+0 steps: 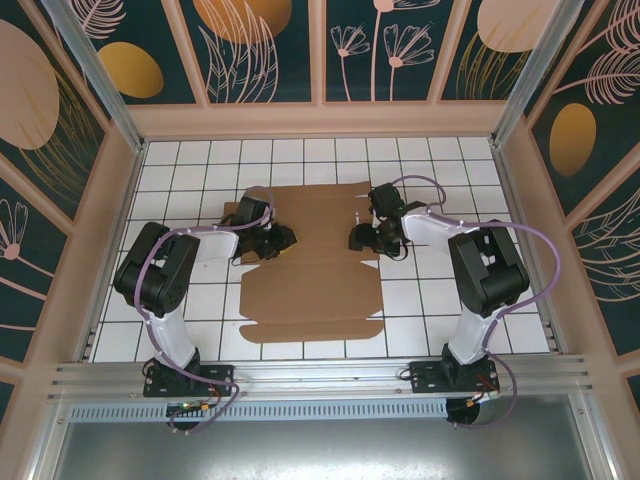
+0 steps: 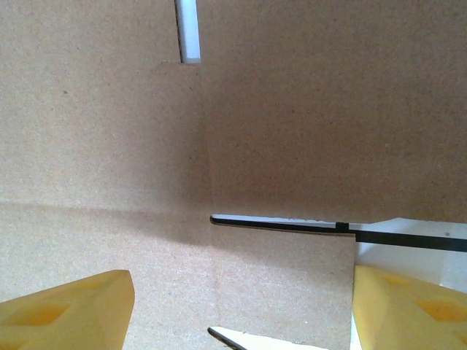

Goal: Fold the paper box

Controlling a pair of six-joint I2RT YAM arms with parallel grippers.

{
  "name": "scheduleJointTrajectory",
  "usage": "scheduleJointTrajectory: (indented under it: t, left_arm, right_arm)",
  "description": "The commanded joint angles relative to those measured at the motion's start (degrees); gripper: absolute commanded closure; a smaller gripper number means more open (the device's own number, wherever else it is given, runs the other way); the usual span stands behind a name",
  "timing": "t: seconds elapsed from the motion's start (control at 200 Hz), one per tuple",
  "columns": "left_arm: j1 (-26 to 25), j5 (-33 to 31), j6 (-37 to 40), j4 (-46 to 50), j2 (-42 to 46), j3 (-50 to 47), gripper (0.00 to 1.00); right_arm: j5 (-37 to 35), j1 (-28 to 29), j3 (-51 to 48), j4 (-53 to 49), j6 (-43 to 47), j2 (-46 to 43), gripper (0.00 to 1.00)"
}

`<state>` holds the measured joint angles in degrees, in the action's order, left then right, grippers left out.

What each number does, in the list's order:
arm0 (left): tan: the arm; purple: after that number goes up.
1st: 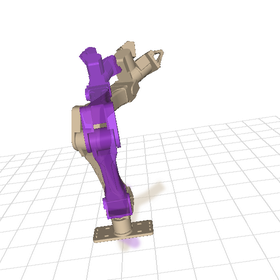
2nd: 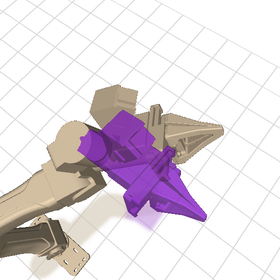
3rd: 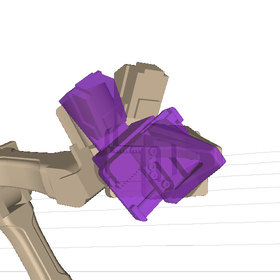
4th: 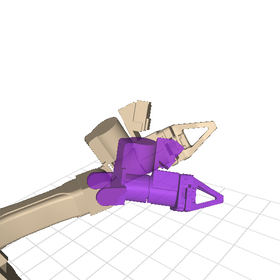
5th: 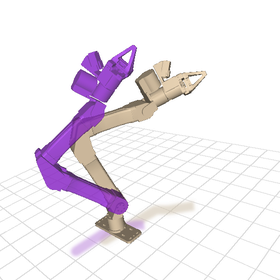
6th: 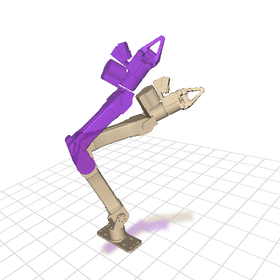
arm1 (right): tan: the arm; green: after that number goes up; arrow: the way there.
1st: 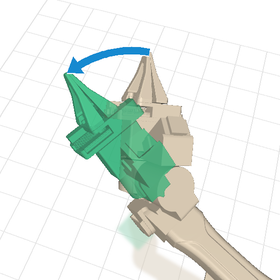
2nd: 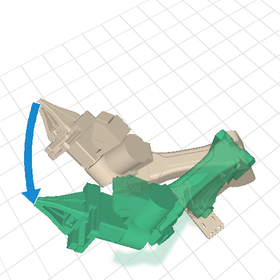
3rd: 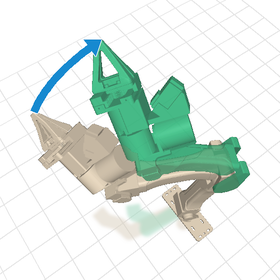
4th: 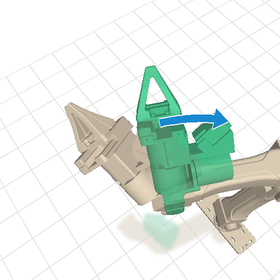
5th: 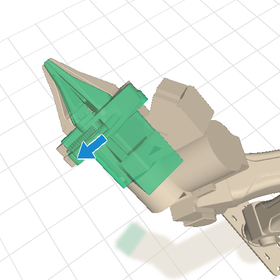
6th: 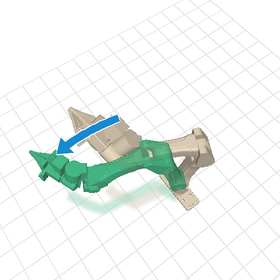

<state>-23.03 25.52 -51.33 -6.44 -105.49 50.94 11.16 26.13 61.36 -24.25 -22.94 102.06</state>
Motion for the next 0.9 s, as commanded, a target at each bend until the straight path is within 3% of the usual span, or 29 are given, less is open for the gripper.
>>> scheduleJointTrajectory:
  t: [0.0,0.335,0.896]
  left_arm:
    - [-0.7,-1.96,0.79,4.42,-2.96,-1.89,0.74]
    - [-0.7,-2.14,0.9,4.39,-3.05,-1.67,0.74]
    - [-0.72,-2.1,0.96,4.49,-3.3,-1.81,0.74]
  right_arm:
    - [8.06,1.23,1.65,0.44,-1.47,-1.0,0.23]
    - [19.27,-2.24,-2.68,5.74,-6.37,-6.96,0.24]
    - [21.86,-0.3,-5.34,13.96,-9.69,-1.52,0.24]
